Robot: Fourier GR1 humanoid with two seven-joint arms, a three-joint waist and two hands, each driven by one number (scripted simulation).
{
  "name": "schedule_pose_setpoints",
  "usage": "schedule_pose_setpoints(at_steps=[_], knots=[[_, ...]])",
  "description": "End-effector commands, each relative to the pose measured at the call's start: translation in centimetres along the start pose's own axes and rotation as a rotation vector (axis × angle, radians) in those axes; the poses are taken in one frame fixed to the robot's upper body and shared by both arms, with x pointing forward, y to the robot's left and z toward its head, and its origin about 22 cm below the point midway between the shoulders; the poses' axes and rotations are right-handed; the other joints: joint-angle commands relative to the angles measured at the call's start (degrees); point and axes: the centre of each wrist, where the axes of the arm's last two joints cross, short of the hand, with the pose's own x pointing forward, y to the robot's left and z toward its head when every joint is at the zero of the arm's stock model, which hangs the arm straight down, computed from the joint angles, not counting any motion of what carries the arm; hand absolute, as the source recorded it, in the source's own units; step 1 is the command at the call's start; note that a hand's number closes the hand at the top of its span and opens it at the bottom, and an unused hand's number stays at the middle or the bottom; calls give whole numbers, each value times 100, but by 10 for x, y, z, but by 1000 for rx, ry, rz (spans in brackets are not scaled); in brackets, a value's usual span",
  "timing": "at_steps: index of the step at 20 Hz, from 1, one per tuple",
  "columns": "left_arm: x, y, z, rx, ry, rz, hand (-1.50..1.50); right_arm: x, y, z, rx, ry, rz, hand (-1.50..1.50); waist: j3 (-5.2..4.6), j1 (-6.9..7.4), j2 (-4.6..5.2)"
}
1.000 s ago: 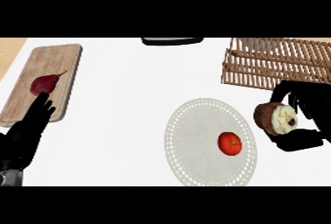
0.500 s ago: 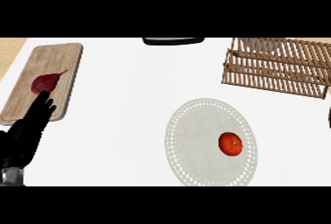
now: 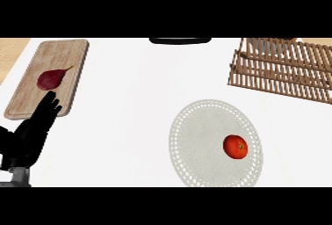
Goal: Pick the cupcake from the placemat and place it in the tiered shelf
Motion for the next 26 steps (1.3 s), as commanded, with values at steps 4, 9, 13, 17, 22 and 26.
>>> schedule_pose_setpoints(at_steps=[4,9,13,17,22,26], knots=[[-22,19,10,33,97,-27,0,1,-49,-27,-43,53,106,150,-63,124,48],[-27,8,-9,41,73,-45,0,14,-42,-46,-35,60,109,150,-66,106,54],[-23,29,7,23,95,-49,0,4,-45,-74,-77,114,199,150,-64,195,61],[-23,24,1,27,88,-33,0,-15,-13,-96,-89,130,229,150,-62,203,63],[-20,1,-10,9,82,-37,0,-16,22,-121,-94,121,229,150,-64,192,72],[-36,16,-8,43,95,-34,0,-58,16,-143,-103,146,185,150,-61,166,75]])
